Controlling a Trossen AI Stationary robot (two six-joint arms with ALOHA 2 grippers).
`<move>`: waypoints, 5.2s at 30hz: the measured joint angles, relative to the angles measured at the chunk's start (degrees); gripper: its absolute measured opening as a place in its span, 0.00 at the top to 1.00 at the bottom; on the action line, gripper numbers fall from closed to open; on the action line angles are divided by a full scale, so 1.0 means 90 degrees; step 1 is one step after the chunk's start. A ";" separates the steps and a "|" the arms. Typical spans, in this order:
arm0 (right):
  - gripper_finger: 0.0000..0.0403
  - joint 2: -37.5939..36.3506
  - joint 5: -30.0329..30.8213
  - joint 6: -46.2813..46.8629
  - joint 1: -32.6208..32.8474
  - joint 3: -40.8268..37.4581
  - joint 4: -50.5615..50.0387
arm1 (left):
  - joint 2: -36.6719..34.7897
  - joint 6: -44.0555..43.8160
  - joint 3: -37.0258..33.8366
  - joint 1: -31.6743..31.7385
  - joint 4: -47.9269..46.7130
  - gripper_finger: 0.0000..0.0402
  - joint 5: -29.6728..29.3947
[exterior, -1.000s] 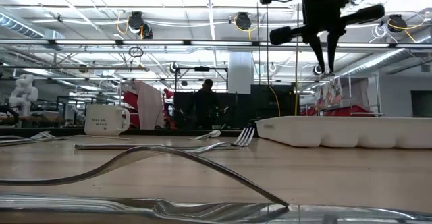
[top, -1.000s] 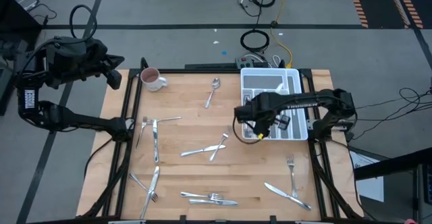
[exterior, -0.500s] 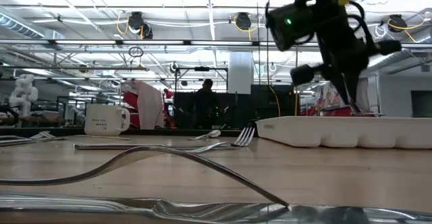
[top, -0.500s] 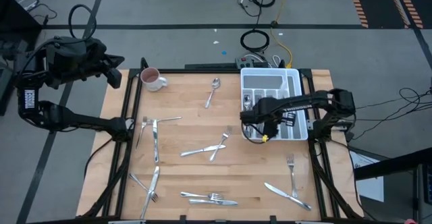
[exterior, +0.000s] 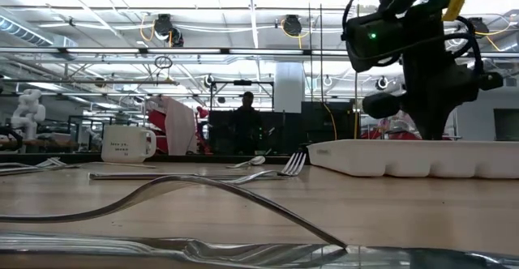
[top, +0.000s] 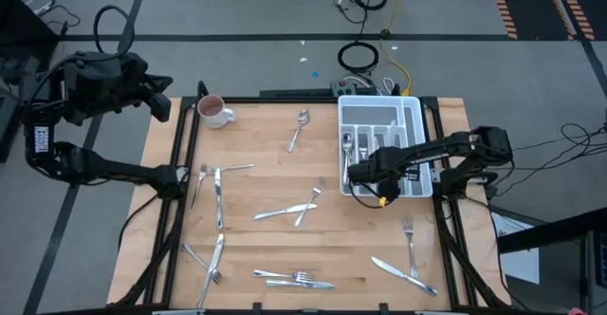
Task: Sort silverware
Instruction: Put the silver table knife into the silverware tray
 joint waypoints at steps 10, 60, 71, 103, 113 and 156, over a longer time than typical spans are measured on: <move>1.00 0.0002 -0.0570 -0.0102 0.0039 -0.0002 0.0360 | 0.0000 -0.0004 0.0000 -0.0001 0.0000 0.97 -0.0023; 0.83 0.0005 -0.1175 0.6427 -0.0306 0.3632 0.3214 | 0.0000 -0.0214 0.0000 -0.0001 0.0000 0.97 -0.0021; 0.84 -0.0054 -0.1413 0.9006 -0.0379 0.3670 0.5030 | -0.0106 -0.1805 -0.0957 -0.0006 0.0006 0.99 0.1499; 1.00 -0.1409 -0.1374 0.9024 -0.0039 0.3674 0.2756 | 0.0883 -1.0830 -0.7856 -0.4280 0.2137 1.00 0.3246; 1.00 -0.1409 -0.1399 0.8803 -0.0049 0.3674 0.2614 | 0.2309 -1.1165 -0.7859 -0.4748 0.2531 1.00 0.3575; 1.00 -0.1385 -0.1430 0.9232 0.0134 0.3672 0.2239 | 0.3397 -0.8133 -0.7477 -0.2912 0.7187 1.00 0.1524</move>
